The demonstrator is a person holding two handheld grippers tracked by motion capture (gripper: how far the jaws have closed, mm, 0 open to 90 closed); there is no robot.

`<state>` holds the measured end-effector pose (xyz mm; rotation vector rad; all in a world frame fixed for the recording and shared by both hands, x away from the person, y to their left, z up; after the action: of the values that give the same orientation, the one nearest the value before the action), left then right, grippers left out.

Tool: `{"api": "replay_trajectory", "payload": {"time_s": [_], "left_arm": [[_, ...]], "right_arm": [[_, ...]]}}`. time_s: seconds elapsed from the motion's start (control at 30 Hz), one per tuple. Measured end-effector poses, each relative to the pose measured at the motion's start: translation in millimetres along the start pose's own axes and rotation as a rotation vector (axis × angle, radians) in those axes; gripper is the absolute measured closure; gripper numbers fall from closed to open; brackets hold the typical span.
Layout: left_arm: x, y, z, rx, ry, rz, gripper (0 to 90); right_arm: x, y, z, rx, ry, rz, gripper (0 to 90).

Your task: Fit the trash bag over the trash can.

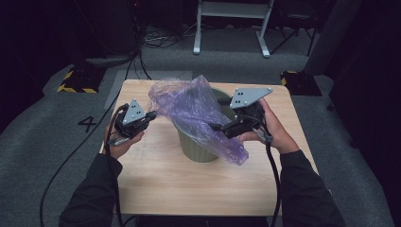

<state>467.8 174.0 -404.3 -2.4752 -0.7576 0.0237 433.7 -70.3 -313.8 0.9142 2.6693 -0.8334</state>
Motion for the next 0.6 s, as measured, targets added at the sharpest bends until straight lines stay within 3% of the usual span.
{"api": "replay_trajectory", "payload": {"time_s": [0.1, 0.17, 0.3, 0.43, 0.53, 0.6], "left_arm": [[0.5, 1.3, 1.4, 0.013, -0.011, -0.001, 90.0], [1.9, 0.9, 2.4, 0.014, -0.02, -0.002, 90.0], [4.4, -2.7, 1.8, -0.008, -0.034, -0.003, 90.0], [5.6, -6.1, -0.9, -0.029, -0.037, -0.002, 90.0], [5.5, -8.6, -3.7, -0.048, -0.034, 0.006, 90.0], [3.8, -9.6, -5.3, -0.064, -0.036, 0.02, 90.0]], "right_arm": [[10.1, -6.9, 1.4, 0.017, 0.006, -0.076, 21.4], [14.7, -7.1, 7.4, 0.061, -0.011, -0.09, 24.7], [21.0, -3.9, 23.8, 0.161, -0.064, -0.122, 44.0], [19.7, -2.4, 30.3, 0.185, -0.15, -0.083, 73.3], [15.3, -1.4, 28.0, 0.163, -0.177, -0.048, 85.5], [8.5, 2.0, 26.0, 0.153, -0.179, 0.004, 88.6]]}}
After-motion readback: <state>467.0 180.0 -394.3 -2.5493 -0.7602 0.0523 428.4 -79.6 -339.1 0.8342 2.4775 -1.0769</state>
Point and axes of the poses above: each handheld gripper's, and its own axes: y roughly forward along the jaws, z roughly out of its underside, x roughly to its left, the point moved 8 cm from there along y, roughly forward along the jaws, and after that the axes turned 15 degrees about z, right-handed, at the moved point
